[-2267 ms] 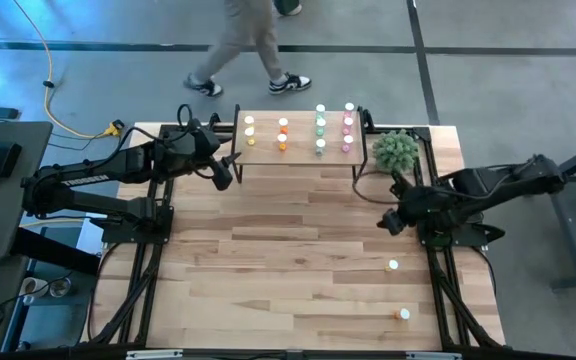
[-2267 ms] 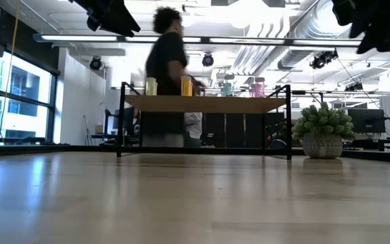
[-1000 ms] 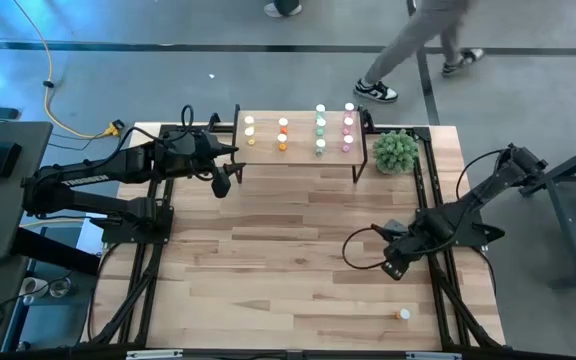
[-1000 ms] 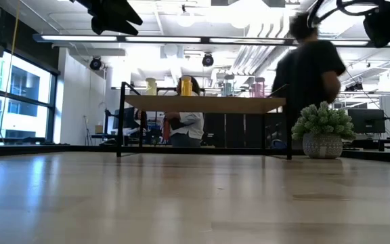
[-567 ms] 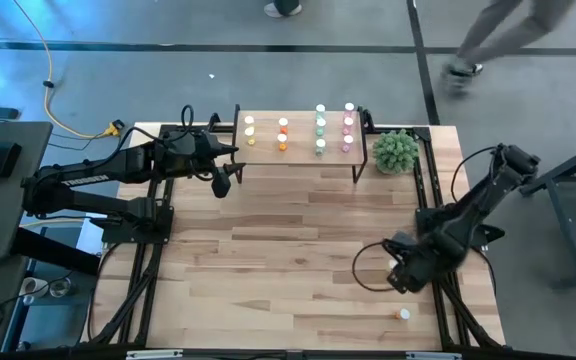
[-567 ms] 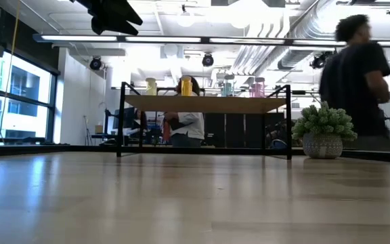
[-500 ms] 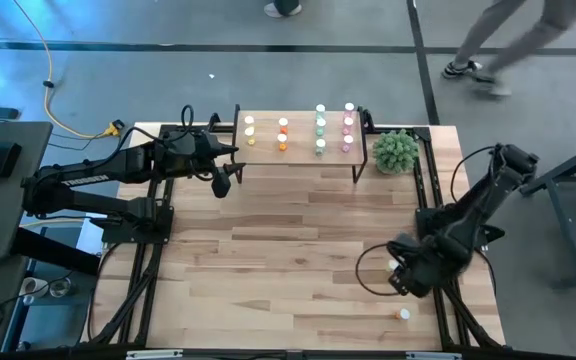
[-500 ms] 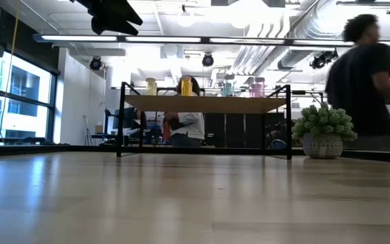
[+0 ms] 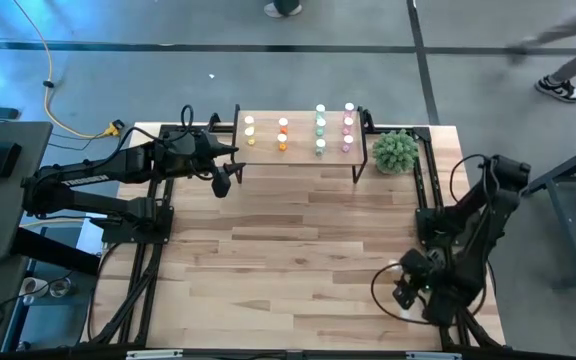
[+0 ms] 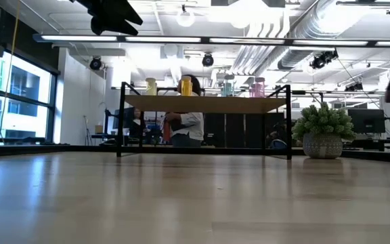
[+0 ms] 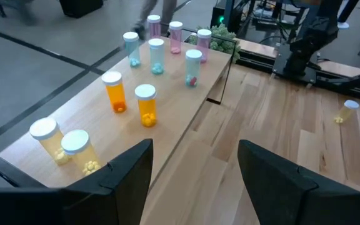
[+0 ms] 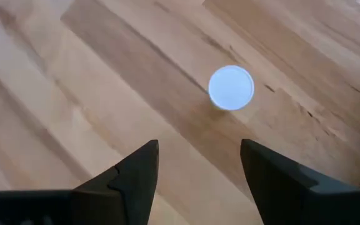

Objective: Pick and place medicine bottles onto shelf by color
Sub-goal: Put the yellow pill bottle on the shelf aligned with the other yellow pill bottles

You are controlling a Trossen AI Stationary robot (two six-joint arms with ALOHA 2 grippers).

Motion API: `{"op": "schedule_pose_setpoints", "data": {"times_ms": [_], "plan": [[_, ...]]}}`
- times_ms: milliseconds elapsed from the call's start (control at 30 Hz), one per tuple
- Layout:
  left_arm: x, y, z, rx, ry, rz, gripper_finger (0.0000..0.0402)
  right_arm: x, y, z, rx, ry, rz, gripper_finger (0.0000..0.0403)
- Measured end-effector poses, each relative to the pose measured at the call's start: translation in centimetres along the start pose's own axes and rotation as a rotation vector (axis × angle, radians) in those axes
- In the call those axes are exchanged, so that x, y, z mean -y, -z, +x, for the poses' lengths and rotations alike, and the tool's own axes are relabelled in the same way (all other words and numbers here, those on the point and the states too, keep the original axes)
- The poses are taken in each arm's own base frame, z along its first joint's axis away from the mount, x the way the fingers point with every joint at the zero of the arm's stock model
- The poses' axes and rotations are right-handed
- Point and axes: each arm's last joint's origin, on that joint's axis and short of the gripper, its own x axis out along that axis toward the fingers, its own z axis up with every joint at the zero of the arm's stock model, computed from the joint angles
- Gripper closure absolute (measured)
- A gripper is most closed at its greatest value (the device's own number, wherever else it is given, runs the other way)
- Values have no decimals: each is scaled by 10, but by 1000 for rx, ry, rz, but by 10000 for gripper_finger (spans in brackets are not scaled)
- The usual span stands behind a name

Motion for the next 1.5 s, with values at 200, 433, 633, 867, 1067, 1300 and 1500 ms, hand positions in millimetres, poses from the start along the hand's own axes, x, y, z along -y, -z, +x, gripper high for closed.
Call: {"op": "schedule_pose_setpoints", "data": {"times_ms": [200,433,633,867,1067,1300,1500], "plan": [[0,0,0,0,0,-3,177,-2,20,19,112,42,42,187],[0,0,0,0,0,-3,177,-3,39,45,171,128,62,187],[0,0,0,0,0,-48,177,-3,46,61,210,185,30,187],[0,0,0,0,0,-69,177,-3,47,71,286,184,39,187],[0,0,0,0,0,-79,177,-4,43,75,320,199,40,187],[0,0,0,1,0,-79,177,-5,35,76,369,205,45,187],[0,0,0,1,0,-78,177,-6,33,78,352,222,63,196]]}}
